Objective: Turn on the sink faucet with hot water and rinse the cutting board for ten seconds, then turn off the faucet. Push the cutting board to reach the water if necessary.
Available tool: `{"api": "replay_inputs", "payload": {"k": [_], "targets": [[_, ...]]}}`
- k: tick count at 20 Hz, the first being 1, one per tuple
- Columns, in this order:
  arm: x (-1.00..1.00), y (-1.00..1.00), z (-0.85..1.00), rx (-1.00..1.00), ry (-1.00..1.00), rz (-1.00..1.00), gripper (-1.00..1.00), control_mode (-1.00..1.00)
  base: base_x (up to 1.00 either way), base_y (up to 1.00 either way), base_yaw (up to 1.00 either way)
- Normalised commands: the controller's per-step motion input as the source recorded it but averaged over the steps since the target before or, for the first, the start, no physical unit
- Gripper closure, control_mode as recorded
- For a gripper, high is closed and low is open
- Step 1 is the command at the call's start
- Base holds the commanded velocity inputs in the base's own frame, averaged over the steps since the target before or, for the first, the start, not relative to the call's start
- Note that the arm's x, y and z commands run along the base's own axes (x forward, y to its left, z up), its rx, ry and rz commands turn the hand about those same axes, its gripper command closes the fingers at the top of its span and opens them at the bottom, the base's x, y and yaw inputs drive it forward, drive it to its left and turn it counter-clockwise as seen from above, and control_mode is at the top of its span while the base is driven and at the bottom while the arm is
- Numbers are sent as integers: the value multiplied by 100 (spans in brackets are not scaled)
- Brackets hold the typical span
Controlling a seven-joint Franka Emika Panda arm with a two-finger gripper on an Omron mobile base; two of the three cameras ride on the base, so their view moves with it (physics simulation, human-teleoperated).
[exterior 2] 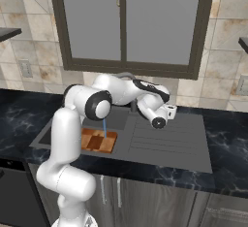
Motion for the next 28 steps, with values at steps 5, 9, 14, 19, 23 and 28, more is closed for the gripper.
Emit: {"api": "replay_inputs", "payload": {"k": [5, 9, 14, 19, 23, 28], "targets": [[0, 0, 0, 0, 0, 0, -100, -100, 0, 0, 0], [0, 0, 0, 0, 0, 0, -100, -100, 0, 0, 0], [0, 0, 0, 0, 0, 0, -100, -100, 0, 0, 0], [0, 0, 0, 0, 0, 0, -100, -100, 0, 0, 0], [0, 0, 0, 0, 0, 0, -100, -100, 0, 0, 0], [0, 0, 0, 0, 0, 0, -100, -100, 0, 0, 0]]}}
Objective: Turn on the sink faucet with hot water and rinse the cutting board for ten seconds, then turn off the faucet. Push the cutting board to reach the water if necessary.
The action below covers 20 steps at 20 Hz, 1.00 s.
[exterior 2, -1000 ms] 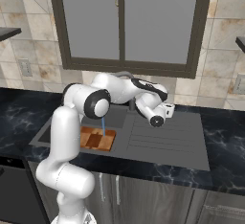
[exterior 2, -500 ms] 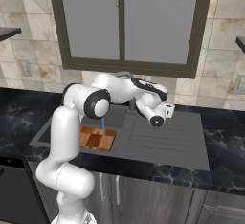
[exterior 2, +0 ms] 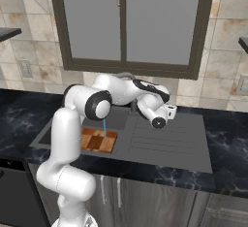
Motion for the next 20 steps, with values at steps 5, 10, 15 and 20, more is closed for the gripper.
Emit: {"api": "replay_inputs", "payload": {"k": [5, 10, 15, 20], "targets": [[0, 0, 0, 0, 0, 0, -100, -100, 0, 0, 0], [0, 0, 0, 0, 0, 0, -100, -100, 0, 0, 0], [0, 0, 0, 0, 0, 0, -100, -100, 0, 0, 0], [0, 0, 0, 0, 0, 0, -100, -100, 0, 0, 0]]}}
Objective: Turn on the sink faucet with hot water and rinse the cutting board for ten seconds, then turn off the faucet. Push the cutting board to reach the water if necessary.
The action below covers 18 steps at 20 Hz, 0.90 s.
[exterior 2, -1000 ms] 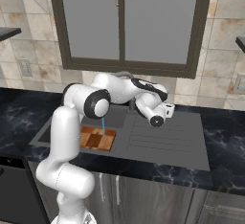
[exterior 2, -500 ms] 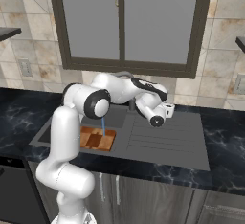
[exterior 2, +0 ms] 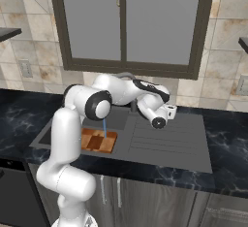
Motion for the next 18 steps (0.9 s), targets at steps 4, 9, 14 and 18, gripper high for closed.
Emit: {"api": "replay_inputs", "payload": {"k": [4, 9, 14, 18], "targets": [[0, 0, 0, 0, 0, 0, -100, -100, 0, 0, 0], [0, 0, 0, 0, 0, 0, -100, -100, 0, 0, 0], [0, 0, 0, 0, 0, 0, -100, -100, 0, 0, 0], [0, 0, 0, 0, 0, 0, -100, -100, 0, 0, 0]]}}
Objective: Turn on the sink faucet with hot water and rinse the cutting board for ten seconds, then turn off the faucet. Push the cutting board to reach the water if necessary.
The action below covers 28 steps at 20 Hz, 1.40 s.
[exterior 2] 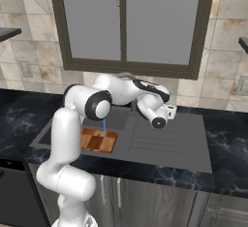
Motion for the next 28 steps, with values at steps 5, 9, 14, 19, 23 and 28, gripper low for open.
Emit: {"api": "replay_inputs", "payload": {"k": [5, 9, 14, 19, 23, 28], "targets": [[0, 0, 0, 0, 0, 0, -100, -100, 0, 0, 0], [0, 0, 0, 0, 0, 0, -100, -100, 0, 0, 0], [0, 0, 0, 0, 0, 0, -100, -100, 0, 0, 0], [0, 0, 0, 0, 0, 0, -100, -100, 0, 0, 0], [0, 0, 0, 0, 0, 0, -100, -100, 0, 0, 0], [0, 0, 0, 0, 0, 0, -100, -100, 0, 0, 0]]}}
